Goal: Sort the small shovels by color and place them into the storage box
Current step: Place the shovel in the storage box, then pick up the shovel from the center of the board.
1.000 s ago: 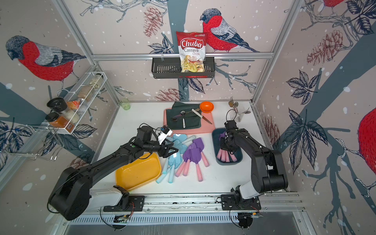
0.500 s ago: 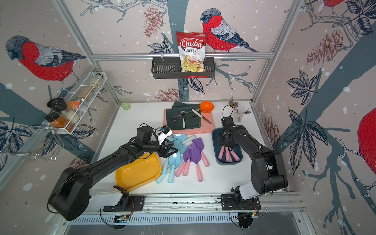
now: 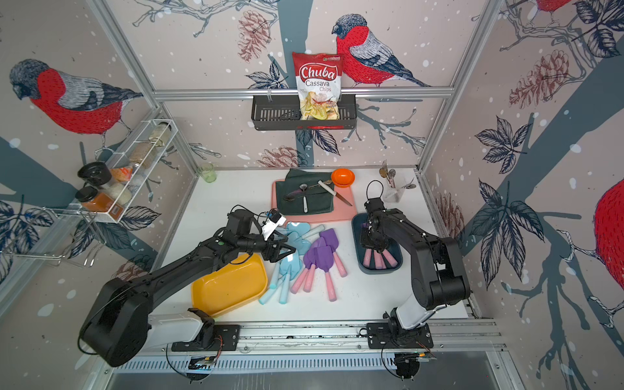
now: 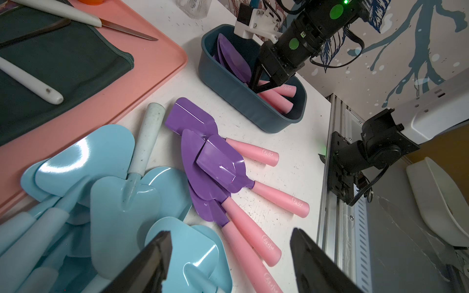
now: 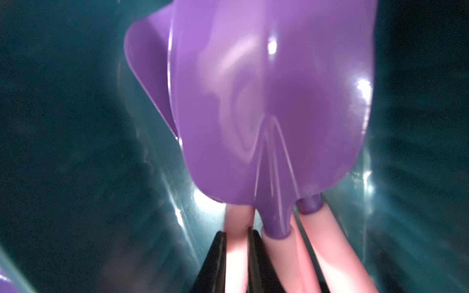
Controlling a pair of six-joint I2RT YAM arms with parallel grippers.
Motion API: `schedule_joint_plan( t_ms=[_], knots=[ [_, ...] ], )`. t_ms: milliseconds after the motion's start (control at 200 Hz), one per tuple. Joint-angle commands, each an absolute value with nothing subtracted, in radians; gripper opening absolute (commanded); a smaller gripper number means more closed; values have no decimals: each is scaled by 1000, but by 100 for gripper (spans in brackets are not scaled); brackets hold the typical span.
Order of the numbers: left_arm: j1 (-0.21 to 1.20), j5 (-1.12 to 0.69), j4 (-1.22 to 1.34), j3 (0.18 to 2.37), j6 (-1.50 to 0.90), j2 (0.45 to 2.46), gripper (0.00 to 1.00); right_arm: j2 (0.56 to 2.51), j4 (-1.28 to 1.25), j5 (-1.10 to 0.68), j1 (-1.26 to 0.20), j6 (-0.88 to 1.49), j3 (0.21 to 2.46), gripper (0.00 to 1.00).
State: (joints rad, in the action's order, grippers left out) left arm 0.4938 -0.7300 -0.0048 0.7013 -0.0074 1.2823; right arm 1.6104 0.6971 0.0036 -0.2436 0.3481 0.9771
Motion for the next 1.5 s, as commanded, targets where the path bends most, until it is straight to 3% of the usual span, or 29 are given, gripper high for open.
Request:
schedule_joint_plan(
  t_ms=[0,255,345,610,840,1376,1496],
  knots=[
    [491,-729,-2,699,6,1276,77,1624,766,139,-244,394,987,19],
    [492,-729,0,698,8,1277,78,1558,795,177,-273,411,1022,40],
    [490,-727,-3,697,10,1277,78,1506,803,172,-304,419,1046,43],
    [488,-718,-10,698,21,1273,78,1391,755,116,-508,447,1069,43],
    [456,-708,-9,696,21,1255,78,1448,685,66,-669,480,990,44],
    [436,-713,-6,689,16,1253,78,1689,577,42,-699,459,960,41],
    [433,-716,-5,686,15,1252,78,1708,578,55,-699,463,957,32]
  ],
)
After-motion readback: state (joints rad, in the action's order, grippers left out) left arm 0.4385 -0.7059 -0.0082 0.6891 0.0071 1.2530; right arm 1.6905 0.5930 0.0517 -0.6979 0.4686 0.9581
